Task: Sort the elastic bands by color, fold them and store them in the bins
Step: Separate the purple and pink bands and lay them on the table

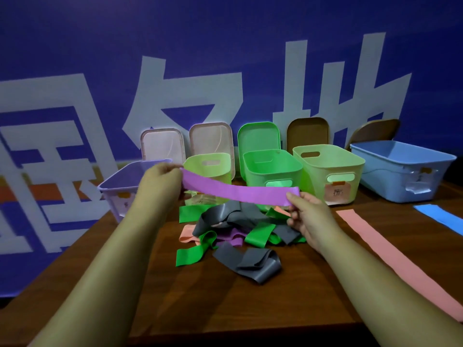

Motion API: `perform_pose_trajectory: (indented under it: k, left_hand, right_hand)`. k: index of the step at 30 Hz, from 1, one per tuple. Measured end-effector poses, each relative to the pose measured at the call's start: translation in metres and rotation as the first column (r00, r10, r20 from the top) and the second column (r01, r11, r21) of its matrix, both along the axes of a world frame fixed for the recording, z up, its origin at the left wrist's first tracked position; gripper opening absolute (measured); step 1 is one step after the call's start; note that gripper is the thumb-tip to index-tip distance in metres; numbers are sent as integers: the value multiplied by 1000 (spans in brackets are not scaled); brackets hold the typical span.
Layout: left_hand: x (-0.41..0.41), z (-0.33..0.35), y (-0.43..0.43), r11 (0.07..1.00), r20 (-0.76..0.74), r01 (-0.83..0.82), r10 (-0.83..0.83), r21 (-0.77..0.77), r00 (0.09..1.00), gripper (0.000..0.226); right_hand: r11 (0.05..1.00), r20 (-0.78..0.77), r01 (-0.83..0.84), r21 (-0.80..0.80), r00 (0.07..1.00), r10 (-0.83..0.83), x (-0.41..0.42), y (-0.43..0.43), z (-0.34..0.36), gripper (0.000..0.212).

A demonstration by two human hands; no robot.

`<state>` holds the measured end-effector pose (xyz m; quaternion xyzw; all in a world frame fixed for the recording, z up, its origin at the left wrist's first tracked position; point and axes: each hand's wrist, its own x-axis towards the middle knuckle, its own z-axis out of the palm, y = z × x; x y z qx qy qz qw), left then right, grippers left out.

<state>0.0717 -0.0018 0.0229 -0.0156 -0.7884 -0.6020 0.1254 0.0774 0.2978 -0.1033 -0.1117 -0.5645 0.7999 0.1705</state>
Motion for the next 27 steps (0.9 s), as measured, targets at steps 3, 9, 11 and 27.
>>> perform_pose_trajectory:
  k: [3,9,11,27]
  left_hand:
    - [36,-30,-21,995,121,85,-90,44,989,21]
    - [91,-75,-68,988,209,129,-144,84,967,31]
    - [102,-84,-81,985,196,145,-160,93,967,44]
    - [140,-113,-191,991,115,-58,44,121,992,14]
  right_hand:
    - [996,5,33,77,999,-34,-1,0,2,12]
    - [841,-32,39,539,999,-26,-7,-22,24,16]
    - [794,-64,38,607,998,1,-10,-42,33,14]
    - [681,-87,56,730,996,11,-86,-237,51,36]
